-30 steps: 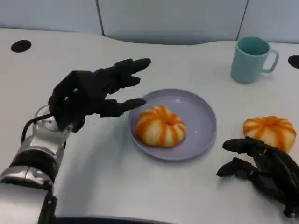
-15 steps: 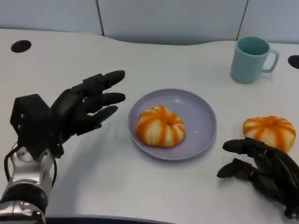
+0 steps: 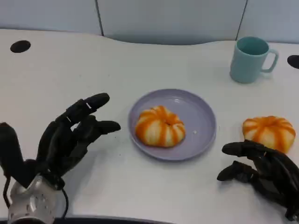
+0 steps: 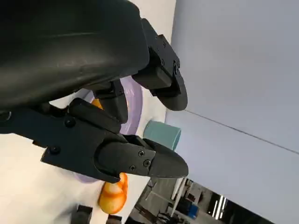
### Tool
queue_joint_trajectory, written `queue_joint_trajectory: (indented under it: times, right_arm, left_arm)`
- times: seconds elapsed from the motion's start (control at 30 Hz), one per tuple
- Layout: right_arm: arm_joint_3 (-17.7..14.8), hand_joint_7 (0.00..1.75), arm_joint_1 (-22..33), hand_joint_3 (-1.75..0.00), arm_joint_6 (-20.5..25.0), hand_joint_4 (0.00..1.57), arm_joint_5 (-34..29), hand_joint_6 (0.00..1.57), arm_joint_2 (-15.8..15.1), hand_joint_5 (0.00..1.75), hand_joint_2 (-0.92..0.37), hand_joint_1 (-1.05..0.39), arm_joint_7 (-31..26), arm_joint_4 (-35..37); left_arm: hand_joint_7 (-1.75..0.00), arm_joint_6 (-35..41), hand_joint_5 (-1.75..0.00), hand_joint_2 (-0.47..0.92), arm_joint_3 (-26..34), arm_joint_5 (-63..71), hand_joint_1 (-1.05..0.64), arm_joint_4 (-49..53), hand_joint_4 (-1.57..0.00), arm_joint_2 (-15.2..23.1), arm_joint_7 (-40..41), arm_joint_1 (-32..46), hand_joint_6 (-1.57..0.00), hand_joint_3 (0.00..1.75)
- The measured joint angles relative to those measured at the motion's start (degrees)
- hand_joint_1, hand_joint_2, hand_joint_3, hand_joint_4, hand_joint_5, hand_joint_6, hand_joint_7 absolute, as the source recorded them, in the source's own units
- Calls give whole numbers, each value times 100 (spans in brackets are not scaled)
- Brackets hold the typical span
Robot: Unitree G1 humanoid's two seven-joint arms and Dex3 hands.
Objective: Grasp the bread from the table and place it into the plate.
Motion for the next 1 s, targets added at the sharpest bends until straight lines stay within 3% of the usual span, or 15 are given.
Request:
queue_joint_trajectory:
  times: [0.17, 0.3, 0.43, 0.67, 0.83, 1.0]
  right_arm:
    - [2, 60, 8, -13, 140, 64, 6, 77, -9, 111, -92, -41, -12, -64]
    - [3, 60, 17, -13, 122, 63, 3, 77, -10, 111, -92, -40, 9, -62]
    - [4, 60, 17, -13, 129, 62, 3, 76, -12, 112, -92, -40, 14, -60]
    - [20, 65, 64, -12, 198, 61, 3, 74, -13, 115, -92, -40, -5, -162]
    - [45, 65, 107, -13, 198, 61, -4, 75, -13, 114, -92, -40, -55, -235]
    - [54, 64, 132, -14, 217, 62, 2, 75, -15, 114, -92, -39, -56, -271]
  left_arm:
    - [-62, 949, -125, 92, 21, -314, -58, -780, -49, -105, 107, 509, -49, 23]
    - [-65, 1203, -126, 92, 74, -411, -54, -1114, -55, -185, 348, 743, -56, 25]
    - [-77, 1306, -139, 92, 78, -413, -52, -1238, -58, -241, 491, 898, -62, 25]
    - [-98, 1494, -156, 91, 105, -408, -51, -1269, -48, -262, 878, 977, -51, 28]
    - [-108, 1431, -156, 89, 100, -346, -53, -1144, -47, -257, 906, 1000, -50, 29]
    - [-115, 891, -159, 88, 21, -5, -54, -974, -46, -250, 906, 1021, -51, 28]
